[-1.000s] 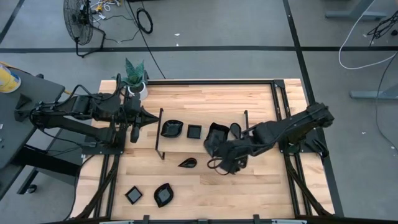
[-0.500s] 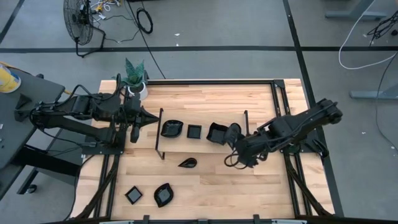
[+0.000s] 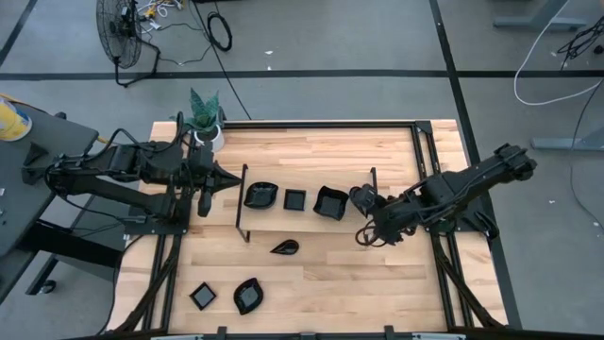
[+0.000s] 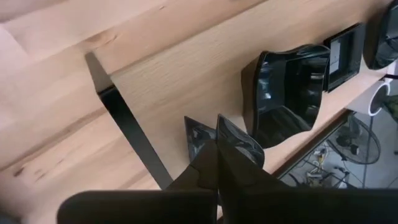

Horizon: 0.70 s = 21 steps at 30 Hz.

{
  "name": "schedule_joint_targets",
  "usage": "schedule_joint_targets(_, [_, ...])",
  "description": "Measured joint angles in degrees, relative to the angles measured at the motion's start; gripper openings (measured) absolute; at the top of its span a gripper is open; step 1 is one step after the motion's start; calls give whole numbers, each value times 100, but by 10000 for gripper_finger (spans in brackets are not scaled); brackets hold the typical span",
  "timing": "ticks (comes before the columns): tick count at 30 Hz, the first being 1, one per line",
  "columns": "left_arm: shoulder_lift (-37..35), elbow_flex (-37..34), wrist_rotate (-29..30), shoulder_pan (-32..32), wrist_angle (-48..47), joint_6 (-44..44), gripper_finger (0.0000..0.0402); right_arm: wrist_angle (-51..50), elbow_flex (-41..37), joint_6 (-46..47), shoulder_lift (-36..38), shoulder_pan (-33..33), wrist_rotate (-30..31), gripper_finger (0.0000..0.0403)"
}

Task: Pick & Place Mini shaped plates
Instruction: Stack the drop shaped plate on top of the drop shaped plate on the shelf

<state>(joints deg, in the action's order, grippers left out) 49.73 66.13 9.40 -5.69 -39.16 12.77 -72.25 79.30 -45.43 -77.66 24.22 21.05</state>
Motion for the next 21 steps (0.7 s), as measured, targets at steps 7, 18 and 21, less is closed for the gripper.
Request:
schedule_joint_targets(7, [0, 0, 86, -1, 0, 80, 16, 631, -704, 263, 417, -148, -7, 0])
schedule_joint_targets(18, [-1, 0, 108, 0, -1, 103, 16, 988, -1031, -74, 460, -628, -246, 0])
schedule_joint_targets(21, [0, 0, 106, 0, -2, 117, 16, 996, -1031, -165, 460, -686, -265, 0])
